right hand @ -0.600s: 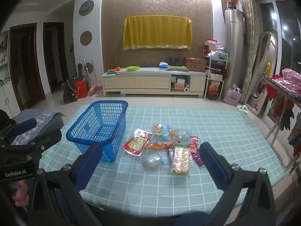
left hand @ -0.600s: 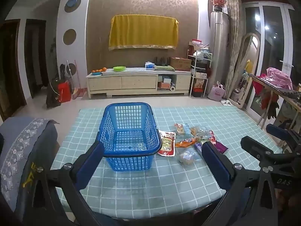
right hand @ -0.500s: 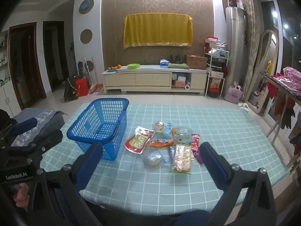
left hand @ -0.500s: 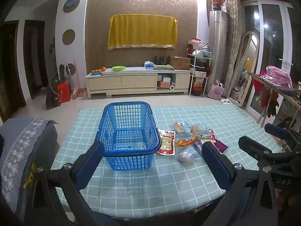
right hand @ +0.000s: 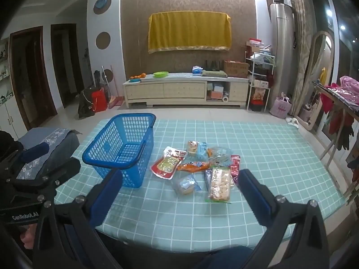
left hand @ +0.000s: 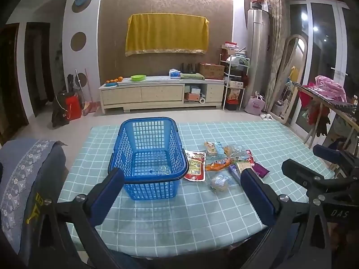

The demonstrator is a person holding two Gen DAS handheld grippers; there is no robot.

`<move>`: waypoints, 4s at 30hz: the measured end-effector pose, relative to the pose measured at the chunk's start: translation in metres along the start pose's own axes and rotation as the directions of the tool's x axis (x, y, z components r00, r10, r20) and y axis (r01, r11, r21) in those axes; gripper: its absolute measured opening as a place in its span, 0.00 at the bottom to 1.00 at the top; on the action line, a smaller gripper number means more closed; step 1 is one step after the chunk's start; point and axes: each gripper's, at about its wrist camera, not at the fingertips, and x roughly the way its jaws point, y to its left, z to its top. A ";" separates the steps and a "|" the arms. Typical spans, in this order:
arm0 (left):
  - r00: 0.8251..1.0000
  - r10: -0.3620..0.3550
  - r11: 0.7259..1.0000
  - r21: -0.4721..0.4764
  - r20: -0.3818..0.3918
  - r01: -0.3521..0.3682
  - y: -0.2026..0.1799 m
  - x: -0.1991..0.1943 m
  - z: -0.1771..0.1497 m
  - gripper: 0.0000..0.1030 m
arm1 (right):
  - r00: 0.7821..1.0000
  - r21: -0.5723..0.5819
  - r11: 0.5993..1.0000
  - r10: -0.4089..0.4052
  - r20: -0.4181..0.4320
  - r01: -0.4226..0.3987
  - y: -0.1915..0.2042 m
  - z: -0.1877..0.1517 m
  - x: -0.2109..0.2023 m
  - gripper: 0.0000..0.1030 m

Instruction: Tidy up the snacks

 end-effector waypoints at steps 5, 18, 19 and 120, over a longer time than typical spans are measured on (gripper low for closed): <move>1.000 -0.004 1.000 -0.005 -0.005 0.004 0.001 0.001 -0.001 1.00 | 1.000 -0.006 1.000 0.001 -0.008 -0.001 0.003 0.002 0.001 1.00; 1.000 -0.016 1.000 0.000 -0.016 0.016 -0.001 0.000 -0.002 1.00 | 1.000 -0.011 1.000 0.002 -0.031 -0.002 0.002 0.003 0.001 1.00; 1.000 -0.018 1.000 -0.001 -0.014 0.018 -0.001 0.000 -0.003 1.00 | 0.999 -0.012 1.000 0.002 -0.032 -0.002 0.002 0.004 0.001 1.00; 0.807 -0.022 0.987 0.114 -0.590 0.111 -0.122 0.386 0.063 1.00 | 0.814 0.203 0.978 0.075 -0.576 0.053 -0.193 0.032 0.295 0.90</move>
